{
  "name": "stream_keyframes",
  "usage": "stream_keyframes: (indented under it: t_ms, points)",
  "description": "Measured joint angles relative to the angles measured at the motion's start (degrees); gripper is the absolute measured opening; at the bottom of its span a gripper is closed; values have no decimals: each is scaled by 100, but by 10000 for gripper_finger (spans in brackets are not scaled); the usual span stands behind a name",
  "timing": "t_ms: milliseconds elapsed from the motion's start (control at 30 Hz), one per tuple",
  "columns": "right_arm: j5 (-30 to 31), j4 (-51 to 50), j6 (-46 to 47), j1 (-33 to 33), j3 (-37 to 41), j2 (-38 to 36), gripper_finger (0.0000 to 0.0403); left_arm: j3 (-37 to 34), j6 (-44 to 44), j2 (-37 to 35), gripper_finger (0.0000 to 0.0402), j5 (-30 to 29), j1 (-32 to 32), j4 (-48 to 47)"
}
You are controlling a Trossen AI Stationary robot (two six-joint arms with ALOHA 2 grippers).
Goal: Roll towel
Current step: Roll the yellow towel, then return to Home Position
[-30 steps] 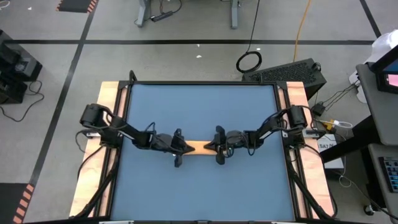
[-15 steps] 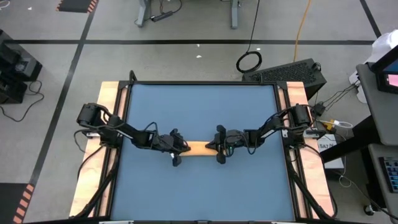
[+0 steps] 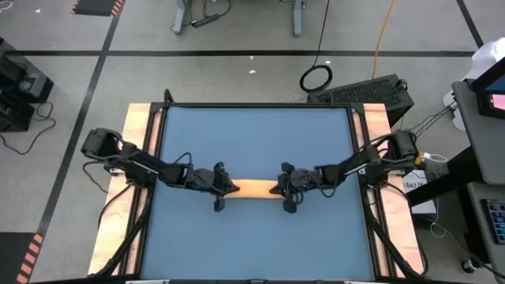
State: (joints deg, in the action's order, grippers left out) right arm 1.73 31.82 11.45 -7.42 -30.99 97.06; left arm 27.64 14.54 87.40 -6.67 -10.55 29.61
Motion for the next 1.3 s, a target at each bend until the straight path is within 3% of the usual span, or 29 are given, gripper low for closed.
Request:
stream_keyframes:
  t_ms: [233, 500, 667, 933, 1300]
  points:
    - [259, 789, 137, -63, 300, 312, 0, 0, 323, -44, 6, -503, -191, -1096]
    - [46, 696, -33, -68, 322, -85, 0, 24, 163, -616, 6, -406, -196, -1327]
    - [-339, 209, -110, -74, 316, -907, 0, 42, -18, -1551, 6, -411, -196, -1740]
    - [-484, -1767, -299, -176, 311, -2709, 0, 42, -425, -2817, 6, -835, -196, -2443]
    - [-460, -3808, -463, -212, 397, -4759, 0, -123, -1231, -3339, 6, -1005, -156, -2029]
